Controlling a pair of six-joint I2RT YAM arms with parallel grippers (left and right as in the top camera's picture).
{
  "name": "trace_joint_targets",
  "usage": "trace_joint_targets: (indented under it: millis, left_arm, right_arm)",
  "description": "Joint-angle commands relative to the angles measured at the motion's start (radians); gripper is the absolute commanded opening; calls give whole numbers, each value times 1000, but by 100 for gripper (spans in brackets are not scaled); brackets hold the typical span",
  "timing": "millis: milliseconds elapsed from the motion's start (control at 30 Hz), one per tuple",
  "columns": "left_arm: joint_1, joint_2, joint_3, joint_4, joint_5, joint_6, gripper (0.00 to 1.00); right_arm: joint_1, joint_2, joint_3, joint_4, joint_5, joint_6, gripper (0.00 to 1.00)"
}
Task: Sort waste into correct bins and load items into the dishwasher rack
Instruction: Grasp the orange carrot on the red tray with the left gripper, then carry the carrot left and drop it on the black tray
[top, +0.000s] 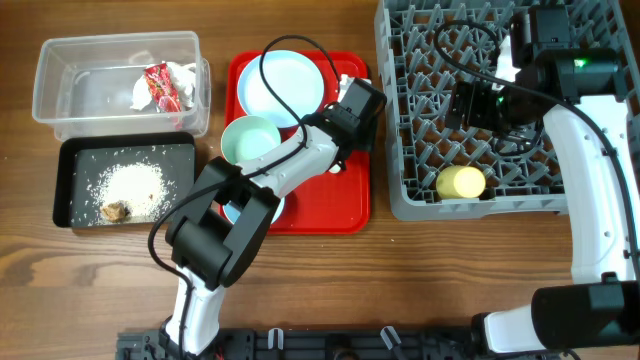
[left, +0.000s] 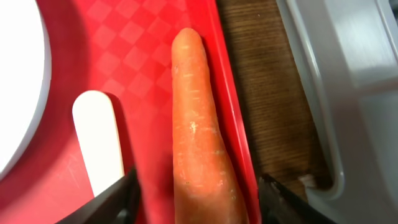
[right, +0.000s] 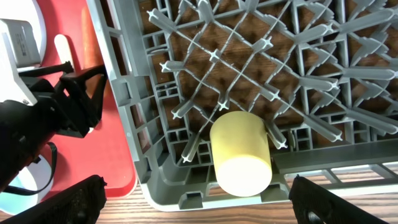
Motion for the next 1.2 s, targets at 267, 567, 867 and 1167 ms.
trace_joint_targets:
  millis: [267,567,867,1167]
  left_arm:
    - [9,91,0,43,-16,-70,57]
    - [10,90,0,48,-16,-70,21]
    - [15,-40,3,31,-16,-66,22]
    - [69,-420,4,-190,-26,-67,22]
  right_arm:
    - [6,-16,21,-5,-9,-29,97]
    - [6,-16,21,-6,-9,-29,97]
    - [6,-16,21,-13,-9,-29,98]
    - [6,-16,21,-8,-9,-30,98]
